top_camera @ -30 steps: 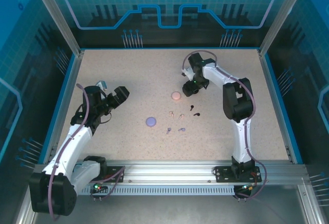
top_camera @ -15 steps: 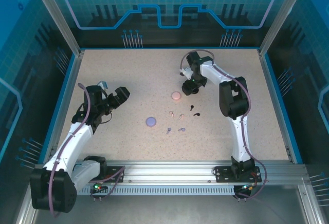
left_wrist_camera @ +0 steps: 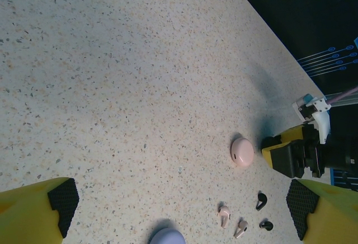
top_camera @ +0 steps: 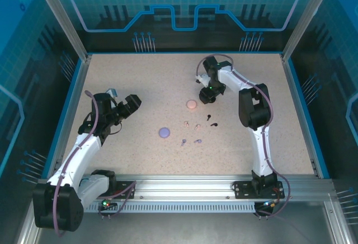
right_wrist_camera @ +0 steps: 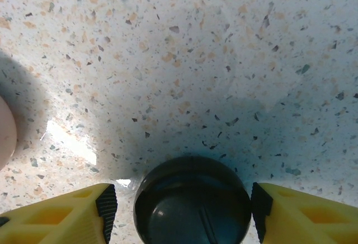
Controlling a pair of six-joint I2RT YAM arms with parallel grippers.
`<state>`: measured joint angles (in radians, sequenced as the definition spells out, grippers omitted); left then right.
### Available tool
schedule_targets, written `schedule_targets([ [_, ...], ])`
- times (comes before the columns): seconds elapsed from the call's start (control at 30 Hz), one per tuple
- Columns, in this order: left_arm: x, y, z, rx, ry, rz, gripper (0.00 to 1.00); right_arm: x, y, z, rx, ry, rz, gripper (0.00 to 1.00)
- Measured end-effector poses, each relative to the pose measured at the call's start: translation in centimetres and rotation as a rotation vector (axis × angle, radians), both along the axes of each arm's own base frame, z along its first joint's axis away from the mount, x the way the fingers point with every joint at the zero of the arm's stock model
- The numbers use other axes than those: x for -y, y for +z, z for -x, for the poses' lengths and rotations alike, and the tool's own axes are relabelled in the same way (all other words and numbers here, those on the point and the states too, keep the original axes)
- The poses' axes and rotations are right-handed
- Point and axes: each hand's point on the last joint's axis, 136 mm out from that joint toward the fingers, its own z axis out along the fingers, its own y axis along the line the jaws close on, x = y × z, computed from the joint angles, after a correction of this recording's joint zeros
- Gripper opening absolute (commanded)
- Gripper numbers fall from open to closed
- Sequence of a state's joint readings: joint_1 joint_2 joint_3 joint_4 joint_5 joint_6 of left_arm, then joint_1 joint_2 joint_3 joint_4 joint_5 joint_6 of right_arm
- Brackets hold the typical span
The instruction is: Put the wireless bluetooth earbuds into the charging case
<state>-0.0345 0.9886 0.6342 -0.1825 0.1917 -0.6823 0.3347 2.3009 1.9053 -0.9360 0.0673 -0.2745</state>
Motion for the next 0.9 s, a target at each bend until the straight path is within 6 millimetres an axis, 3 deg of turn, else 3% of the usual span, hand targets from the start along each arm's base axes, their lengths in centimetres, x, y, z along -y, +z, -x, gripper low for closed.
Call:
schedule_targets([
  [0.5,0.0,0.0,0.0,0.000,0.000,0.000,0.99,0.3,-1.1,0.6,-0.039,0.011,0.021,0.63],
  [0.9,0.0,-0.2,0.0,-0.008,0.000,0.000,0.99,0.4,-1.1,0.5,-0.035,0.017,0.024,0.50],
])
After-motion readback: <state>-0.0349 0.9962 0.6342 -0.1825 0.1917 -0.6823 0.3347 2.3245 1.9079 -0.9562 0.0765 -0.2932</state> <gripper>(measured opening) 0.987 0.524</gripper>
